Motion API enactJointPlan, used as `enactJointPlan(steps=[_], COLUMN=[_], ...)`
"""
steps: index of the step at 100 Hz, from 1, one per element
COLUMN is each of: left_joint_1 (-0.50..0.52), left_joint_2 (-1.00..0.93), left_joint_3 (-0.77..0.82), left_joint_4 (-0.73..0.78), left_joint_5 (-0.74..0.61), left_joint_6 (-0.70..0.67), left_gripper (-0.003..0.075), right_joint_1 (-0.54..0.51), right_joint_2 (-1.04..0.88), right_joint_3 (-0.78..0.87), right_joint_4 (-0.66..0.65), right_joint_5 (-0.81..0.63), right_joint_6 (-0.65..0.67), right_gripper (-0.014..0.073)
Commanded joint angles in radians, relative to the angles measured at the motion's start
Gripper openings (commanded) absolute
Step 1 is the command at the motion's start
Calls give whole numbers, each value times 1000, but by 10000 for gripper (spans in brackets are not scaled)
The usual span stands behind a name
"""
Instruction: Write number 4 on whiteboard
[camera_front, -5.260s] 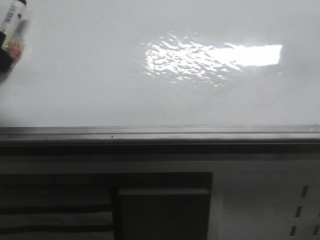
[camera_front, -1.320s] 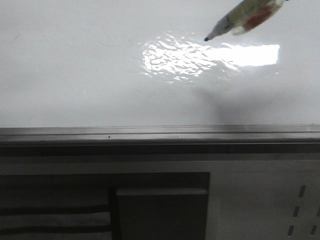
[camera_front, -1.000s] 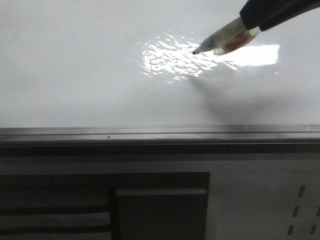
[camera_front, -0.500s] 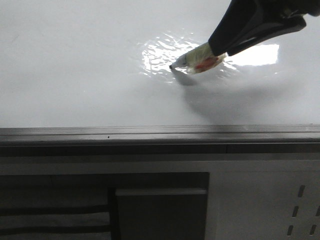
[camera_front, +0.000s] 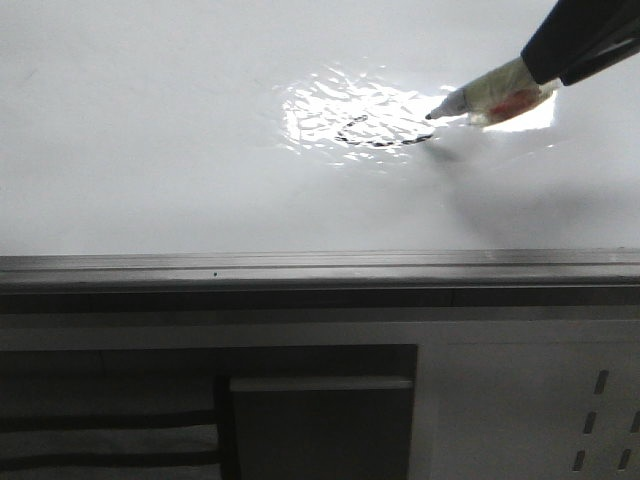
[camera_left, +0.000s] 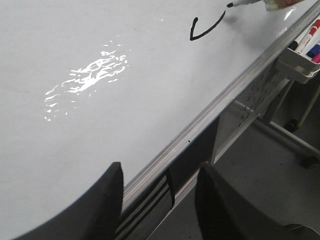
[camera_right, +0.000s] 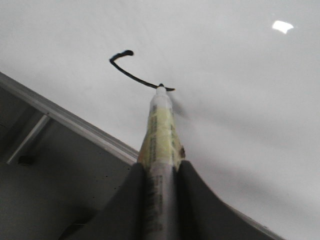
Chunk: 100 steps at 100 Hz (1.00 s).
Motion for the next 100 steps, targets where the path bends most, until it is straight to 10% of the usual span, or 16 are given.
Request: enactJointPlan(steps=[1, 100], left_joint_1=[3, -3], left_joint_2=[-5, 10], left_joint_3=[-29, -37], left_joint_4=[-15, -15], left_joint_5=[-63, -69], left_joint_6=[-11, 16], left_gripper=[311, 311], right_joint_1=[16, 23], right_joint_2=[-18, 35], right_joint_3=[-46, -101], right_joint_4=[16, 33], right_joint_5=[-85, 78], right_joint_6=[-16, -52], right_gripper=[-15, -15])
